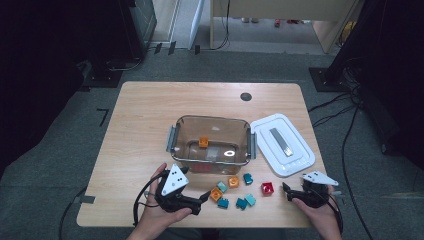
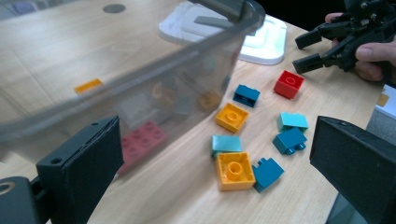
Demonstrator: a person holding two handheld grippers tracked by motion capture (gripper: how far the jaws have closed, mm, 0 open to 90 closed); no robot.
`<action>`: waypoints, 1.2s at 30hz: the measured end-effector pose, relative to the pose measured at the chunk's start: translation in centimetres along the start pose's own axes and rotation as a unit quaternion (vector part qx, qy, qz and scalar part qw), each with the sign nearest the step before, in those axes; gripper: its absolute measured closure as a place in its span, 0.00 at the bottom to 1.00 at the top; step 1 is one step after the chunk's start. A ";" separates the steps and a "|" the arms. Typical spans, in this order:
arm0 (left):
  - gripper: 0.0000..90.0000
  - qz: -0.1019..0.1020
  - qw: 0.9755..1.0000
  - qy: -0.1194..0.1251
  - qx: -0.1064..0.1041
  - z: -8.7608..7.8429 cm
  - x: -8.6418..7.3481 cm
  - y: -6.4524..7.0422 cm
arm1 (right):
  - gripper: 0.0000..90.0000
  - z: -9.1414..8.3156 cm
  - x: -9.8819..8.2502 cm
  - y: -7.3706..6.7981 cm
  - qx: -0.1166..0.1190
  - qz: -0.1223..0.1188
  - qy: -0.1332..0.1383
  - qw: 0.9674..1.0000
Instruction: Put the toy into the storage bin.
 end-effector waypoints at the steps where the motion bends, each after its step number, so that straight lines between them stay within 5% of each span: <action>1: 0.03 -0.002 1.000 -0.002 -0.003 0.2 -0.2 0.2 | 0.16 0.0 0.0 0.0 0.000 0.000 0.000 1.000; 13: 0.03 -0.004 1.000 -0.023 -0.013 2.7 -2.8 1.8 | 0.16 0.0 0.0 0.0 0.000 0.000 0.000 1.000; 28: 0.09 -0.009 0.997 -0.071 -0.004 6.3 -5.7 1.2 | 0.16 0.0 0.0 0.0 0.001 0.000 0.000 1.000; 31: 0.15 -0.012 0.996 -0.088 0.019 6.9 -6.1 0.9 | 0.16 0.0 0.0 0.0 0.001 0.000 0.000 1.000; 36: 0.17 -0.025 0.995 -0.097 0.010 7.4 -6.3 0.9 | 0.16 0.0 0.0 0.0 0.001 0.000 0.000 1.000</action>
Point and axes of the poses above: each handheld gripper's, and its own axes: z roughly forward along the jaws, x roughly out of its top, y roughly to its right, the point moved 8 cm from there along z, roughly forward along the jaws, and after that the axes turned 3 degrees about -x, right-handed, at the moved point
